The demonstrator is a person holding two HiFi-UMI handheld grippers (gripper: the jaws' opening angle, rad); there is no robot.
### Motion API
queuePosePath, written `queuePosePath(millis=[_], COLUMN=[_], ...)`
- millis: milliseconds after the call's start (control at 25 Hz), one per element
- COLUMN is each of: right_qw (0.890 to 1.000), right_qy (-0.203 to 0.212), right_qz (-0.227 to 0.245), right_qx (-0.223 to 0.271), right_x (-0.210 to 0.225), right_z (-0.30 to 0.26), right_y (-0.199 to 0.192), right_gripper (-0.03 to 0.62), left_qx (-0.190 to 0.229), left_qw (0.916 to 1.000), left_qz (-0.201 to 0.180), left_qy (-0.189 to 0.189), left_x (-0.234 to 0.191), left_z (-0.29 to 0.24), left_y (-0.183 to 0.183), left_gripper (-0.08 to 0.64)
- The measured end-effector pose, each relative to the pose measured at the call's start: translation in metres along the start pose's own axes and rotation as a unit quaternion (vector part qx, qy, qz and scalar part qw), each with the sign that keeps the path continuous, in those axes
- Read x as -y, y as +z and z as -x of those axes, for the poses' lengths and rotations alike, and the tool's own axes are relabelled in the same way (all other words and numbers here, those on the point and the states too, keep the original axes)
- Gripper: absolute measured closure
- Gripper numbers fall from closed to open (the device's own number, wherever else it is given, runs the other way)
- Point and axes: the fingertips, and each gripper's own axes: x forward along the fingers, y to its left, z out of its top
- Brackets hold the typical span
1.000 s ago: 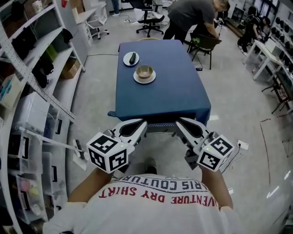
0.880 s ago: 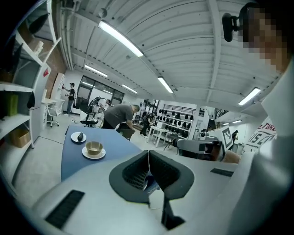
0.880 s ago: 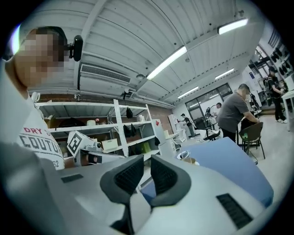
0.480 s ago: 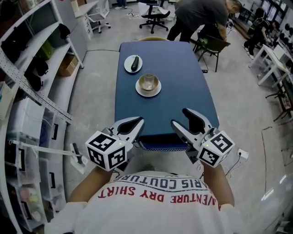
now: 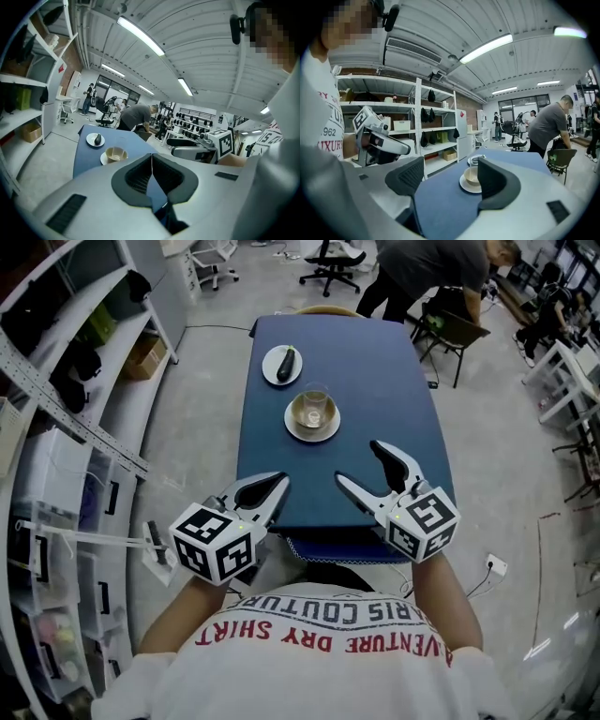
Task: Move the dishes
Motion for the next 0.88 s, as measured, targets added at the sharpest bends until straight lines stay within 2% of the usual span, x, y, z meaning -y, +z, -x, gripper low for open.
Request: queuePosePath(millis=[440, 880], right_qw=[0.999, 0.995], right_qy=[0.017, 0.024], right_qz=[-0.014, 0.009], right_qx=[-0.042, -0.093], right_x=[0.070, 0.097], right_z=[-0.095, -0.169], right_y=[-0.010, -0.052], right_gripper=[0.253, 0.255], left_qx=[-0.007, -0.018], left_qw=[0.9981, 0.9943], left_qz=[0.032, 0.063], left_qy=[0.053, 0.084], left_x=[-0.056, -0.095], left_z=[-0.030, -0.050], left_y=[0.021, 0.007], left_gripper=[0.531, 0.531])
